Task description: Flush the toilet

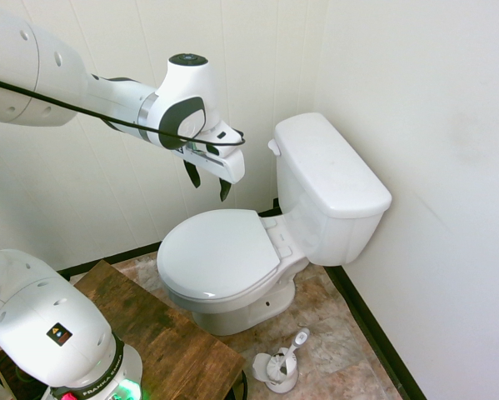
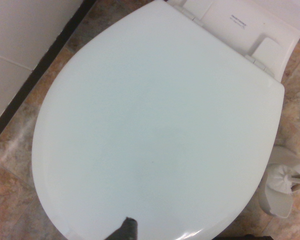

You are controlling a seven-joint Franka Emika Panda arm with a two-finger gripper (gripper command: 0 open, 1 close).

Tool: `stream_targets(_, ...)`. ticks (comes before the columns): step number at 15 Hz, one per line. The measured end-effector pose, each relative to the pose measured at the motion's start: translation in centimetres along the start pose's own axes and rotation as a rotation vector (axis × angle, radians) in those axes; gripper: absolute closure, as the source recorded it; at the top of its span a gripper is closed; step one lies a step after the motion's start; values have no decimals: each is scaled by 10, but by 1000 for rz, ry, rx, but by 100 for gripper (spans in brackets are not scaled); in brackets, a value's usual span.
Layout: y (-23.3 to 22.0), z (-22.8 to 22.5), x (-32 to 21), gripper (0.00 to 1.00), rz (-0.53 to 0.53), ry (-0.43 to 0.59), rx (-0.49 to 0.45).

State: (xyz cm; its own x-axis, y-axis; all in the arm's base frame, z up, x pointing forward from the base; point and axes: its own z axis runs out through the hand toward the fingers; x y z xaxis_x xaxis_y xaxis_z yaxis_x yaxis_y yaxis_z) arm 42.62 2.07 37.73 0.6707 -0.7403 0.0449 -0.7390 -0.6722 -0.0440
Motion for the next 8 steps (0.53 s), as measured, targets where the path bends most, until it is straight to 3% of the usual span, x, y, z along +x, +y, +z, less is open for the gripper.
stream_targets(4, -9, 0, -1, 0, 15, -23, 19)
stream_targets(8, -69, -7, 21, 0, 93, 7, 87)
